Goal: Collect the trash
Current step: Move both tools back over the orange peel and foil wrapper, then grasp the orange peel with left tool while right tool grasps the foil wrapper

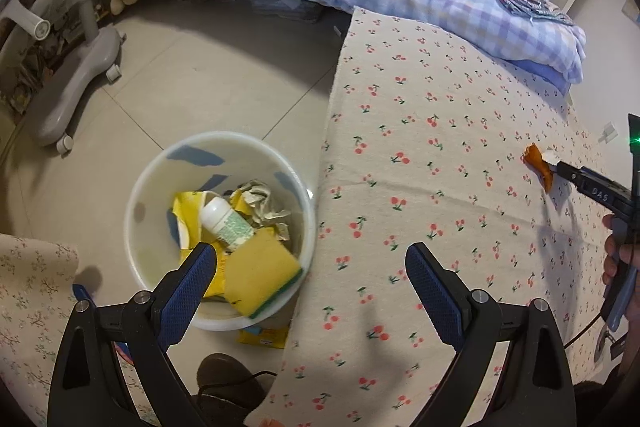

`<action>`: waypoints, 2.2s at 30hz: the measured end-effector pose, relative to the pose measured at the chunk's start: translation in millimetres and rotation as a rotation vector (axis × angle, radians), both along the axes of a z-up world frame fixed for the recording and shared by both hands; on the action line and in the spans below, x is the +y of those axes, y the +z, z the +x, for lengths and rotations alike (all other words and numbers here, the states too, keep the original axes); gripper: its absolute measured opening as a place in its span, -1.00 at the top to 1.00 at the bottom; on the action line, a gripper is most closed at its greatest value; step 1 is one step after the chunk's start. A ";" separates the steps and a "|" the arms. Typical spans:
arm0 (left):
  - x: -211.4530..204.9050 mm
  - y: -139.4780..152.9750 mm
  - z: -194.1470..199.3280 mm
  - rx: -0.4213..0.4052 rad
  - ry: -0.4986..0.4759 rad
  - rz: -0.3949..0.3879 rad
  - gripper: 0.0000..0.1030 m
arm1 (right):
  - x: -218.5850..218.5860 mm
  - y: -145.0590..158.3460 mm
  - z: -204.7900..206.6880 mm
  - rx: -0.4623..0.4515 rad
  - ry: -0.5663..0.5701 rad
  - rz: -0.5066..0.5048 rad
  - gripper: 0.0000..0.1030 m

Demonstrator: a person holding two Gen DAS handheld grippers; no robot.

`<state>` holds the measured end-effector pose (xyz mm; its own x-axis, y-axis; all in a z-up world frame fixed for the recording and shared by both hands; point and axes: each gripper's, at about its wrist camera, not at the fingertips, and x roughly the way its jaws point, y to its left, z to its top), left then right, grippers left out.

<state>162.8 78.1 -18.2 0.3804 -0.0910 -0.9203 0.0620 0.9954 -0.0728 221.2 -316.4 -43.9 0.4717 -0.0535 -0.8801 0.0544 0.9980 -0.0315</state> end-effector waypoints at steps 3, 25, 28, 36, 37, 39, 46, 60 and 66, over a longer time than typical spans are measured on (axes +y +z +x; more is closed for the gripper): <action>-11.5 1.4 2.2 -0.002 0.001 -0.009 -0.88 | -0.6 -8.3 5.6 0.018 -0.011 0.017 -0.39; -167.4 -17.9 24.6 0.056 -0.065 -0.185 -0.83 | -98.9 5.6 -46.6 0.008 -0.234 0.221 -0.03; -200.2 -27.7 32.3 0.077 -0.084 -0.232 -0.62 | -117.3 2.4 -55.6 0.011 -0.262 0.217 -0.13; -258.0 -49.3 58.8 0.094 -0.055 -0.318 -0.09 | -140.6 -7.0 -62.2 0.027 -0.262 0.193 -0.30; -262.0 -52.8 62.9 0.104 -0.042 -0.329 0.02 | -143.6 -9.0 -62.0 0.029 -0.264 0.193 -0.30; -268.6 -58.4 69.2 0.120 -0.017 -0.348 0.07 | -145.9 -12.4 -60.6 0.034 -0.267 0.192 -0.30; -288.5 -59.0 84.4 0.090 -0.015 -0.297 0.45 | -150.3 -19.9 -49.2 0.029 -0.294 0.263 -0.30; -222.3 -27.4 52.0 -0.002 -0.111 -0.208 0.81 | -135.4 -36.4 -14.7 -0.025 -0.355 0.419 -0.41; -191.6 -19.7 38.2 -0.001 -0.121 -0.207 0.81 | -106.3 -45.9 3.9 -0.039 -0.318 0.305 -0.42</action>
